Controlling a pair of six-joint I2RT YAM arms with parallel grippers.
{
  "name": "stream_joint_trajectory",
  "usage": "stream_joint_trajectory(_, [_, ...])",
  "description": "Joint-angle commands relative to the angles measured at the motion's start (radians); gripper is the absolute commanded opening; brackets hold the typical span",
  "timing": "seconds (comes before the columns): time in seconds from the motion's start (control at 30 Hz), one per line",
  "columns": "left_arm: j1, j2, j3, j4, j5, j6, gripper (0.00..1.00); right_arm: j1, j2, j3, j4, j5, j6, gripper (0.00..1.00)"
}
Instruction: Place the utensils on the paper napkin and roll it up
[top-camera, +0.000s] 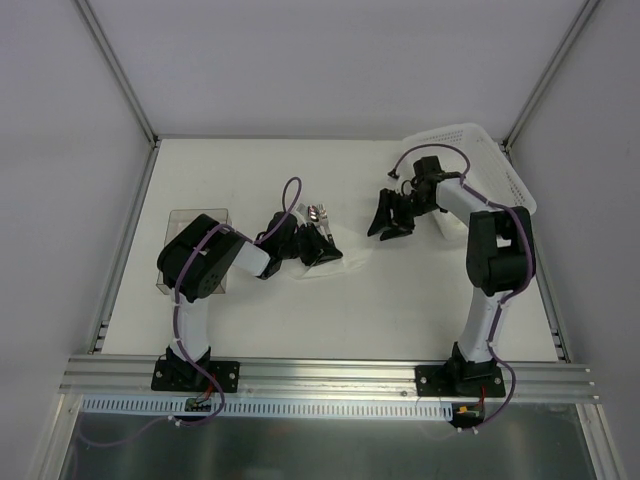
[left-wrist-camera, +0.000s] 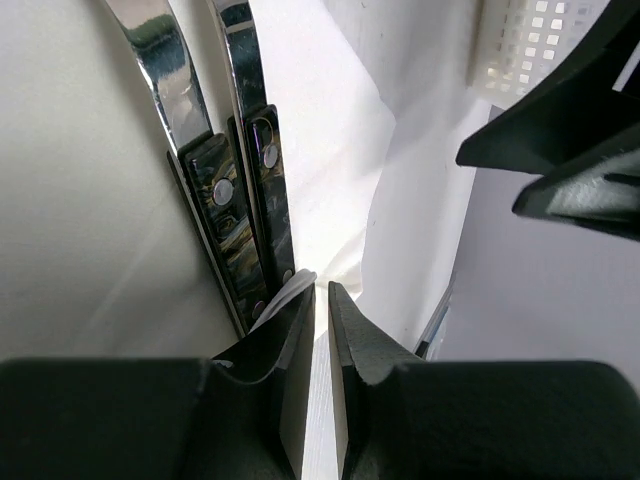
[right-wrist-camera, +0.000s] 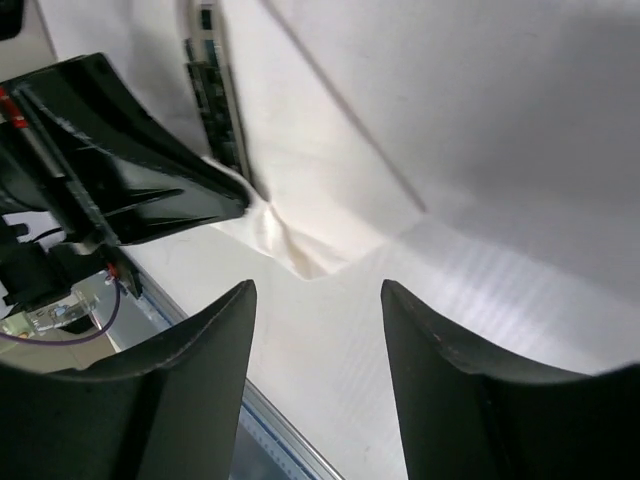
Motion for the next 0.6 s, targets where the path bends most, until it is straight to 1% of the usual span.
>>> stream_joint_trajectory(0.0, [0.013, 0.028, -0.023, -0.085, -0.039, 0.034, 0.13, -0.032, 0.029, 0.021, -0.077, 0.079, -0.064, 0.57])
stream_joint_trajectory(0.13, [0.013, 0.031, -0.018, -0.091, -0.033, 0.033, 0.13, -0.046, 0.099, 0.060, -0.073, 0.095, -0.075, 0.60])
stream_joint_trajectory(0.23, [0.011, 0.028, -0.019, -0.091, -0.035, 0.030, 0.13, -0.046, 0.136, 0.072, -0.044, 0.047, -0.073, 0.62])
stream_joint_trajectory(0.37, [0.013, 0.028, -0.024, -0.088, -0.033, 0.027, 0.13, -0.021, 0.190, 0.101, -0.037, 0.001, -0.045, 0.63])
stream_joint_trajectory(0.53, [0.014, 0.033, -0.024, -0.084, -0.032, 0.020, 0.13, 0.023, 0.221, 0.080, -0.036, -0.002, -0.030, 0.63])
stream_joint_trajectory(0.57, [0.014, 0.033, -0.024, -0.084, -0.032, 0.020, 0.13, 0.035, 0.225, 0.074, -0.033, -0.023, -0.033, 0.63])
